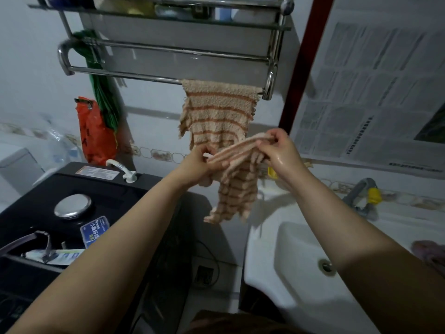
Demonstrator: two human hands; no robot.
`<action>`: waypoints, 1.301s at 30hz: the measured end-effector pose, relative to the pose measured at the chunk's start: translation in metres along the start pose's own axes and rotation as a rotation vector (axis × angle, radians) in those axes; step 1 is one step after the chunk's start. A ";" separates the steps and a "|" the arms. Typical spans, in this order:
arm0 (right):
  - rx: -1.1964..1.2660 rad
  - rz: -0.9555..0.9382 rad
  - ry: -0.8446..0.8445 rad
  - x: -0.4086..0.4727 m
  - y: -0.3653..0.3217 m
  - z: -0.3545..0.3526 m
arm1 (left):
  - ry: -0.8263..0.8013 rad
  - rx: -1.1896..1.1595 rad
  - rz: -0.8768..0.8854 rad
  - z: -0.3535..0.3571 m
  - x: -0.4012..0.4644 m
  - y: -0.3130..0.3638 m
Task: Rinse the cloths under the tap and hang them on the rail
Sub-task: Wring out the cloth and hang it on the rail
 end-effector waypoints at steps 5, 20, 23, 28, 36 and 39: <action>-0.214 -0.217 0.308 -0.007 -0.001 -0.011 | 0.075 0.870 0.060 -0.026 0.007 0.005; -0.636 0.003 0.216 0.001 0.037 -0.015 | 0.239 0.756 0.073 -0.033 -0.002 -0.035; -0.479 -0.134 0.429 -0.003 0.026 -0.023 | 0.564 0.733 0.328 -0.047 -0.009 -0.017; -0.645 -0.205 0.330 0.003 0.015 -0.019 | 0.435 0.864 0.182 -0.050 0.005 -0.017; 0.283 0.185 -0.085 0.017 -0.032 -0.005 | 0.497 0.062 0.312 -0.065 0.016 0.058; 0.381 0.052 -0.115 0.019 -0.062 -0.003 | 0.534 -0.072 0.384 -0.077 0.026 0.084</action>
Point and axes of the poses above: each hand's wrist, its own x-axis towards the middle knuckle, its own z-axis out of the palm, y = z × x, the point moved 4 cm from there along x, towards the middle knuckle, and after that the axes turned 6 degrees about z, right-handed, at the moved point
